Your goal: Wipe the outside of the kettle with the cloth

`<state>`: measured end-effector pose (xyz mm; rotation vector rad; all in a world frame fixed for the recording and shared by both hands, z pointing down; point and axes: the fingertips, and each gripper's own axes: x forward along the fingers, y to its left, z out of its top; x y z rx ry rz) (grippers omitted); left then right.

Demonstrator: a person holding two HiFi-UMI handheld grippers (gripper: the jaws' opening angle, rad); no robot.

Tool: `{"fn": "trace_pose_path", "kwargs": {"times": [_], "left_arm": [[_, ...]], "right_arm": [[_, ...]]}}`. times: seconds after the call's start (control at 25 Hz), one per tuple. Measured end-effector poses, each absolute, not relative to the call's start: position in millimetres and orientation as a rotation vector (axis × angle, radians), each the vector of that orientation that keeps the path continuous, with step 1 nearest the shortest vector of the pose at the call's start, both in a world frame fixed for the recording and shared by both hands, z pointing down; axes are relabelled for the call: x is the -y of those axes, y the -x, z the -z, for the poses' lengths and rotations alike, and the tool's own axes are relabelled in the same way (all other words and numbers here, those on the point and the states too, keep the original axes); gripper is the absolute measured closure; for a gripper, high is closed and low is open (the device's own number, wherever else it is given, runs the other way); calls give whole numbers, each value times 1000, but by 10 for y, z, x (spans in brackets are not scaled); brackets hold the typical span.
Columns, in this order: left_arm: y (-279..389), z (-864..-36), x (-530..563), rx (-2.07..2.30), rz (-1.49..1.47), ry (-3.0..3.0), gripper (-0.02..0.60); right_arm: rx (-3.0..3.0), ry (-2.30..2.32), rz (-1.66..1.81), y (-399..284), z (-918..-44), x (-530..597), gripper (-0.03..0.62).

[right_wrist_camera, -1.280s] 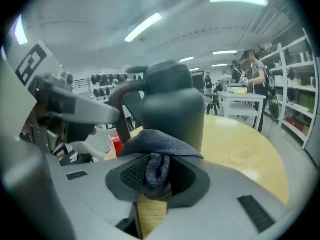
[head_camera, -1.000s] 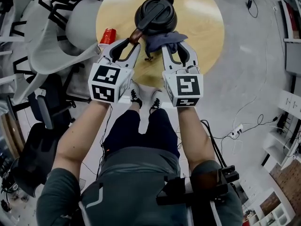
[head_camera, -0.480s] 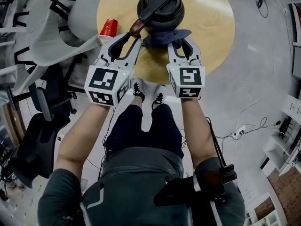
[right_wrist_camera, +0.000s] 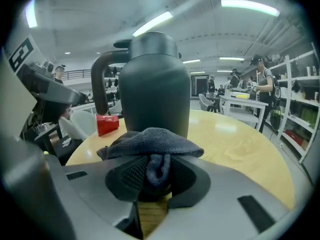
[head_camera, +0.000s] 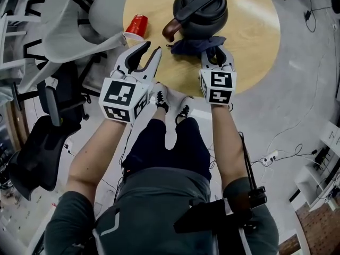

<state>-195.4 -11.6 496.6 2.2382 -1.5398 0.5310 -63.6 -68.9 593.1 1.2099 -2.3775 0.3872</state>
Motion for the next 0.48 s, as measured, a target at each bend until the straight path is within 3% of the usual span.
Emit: {"fn": "trace_pose_path", "kwargs": {"times": [0.24, 0.48], "left_arm": [[1962, -4834, -4, 1522, -434, -2238, 496], [1892, -4523, -215, 1482, -407, -2267, 542]], "right_arm": [[2376, -1118, -399, 634, -5837, 568, 484], [2446, -1110, -378, 465, -5183, 380, 484]]}}
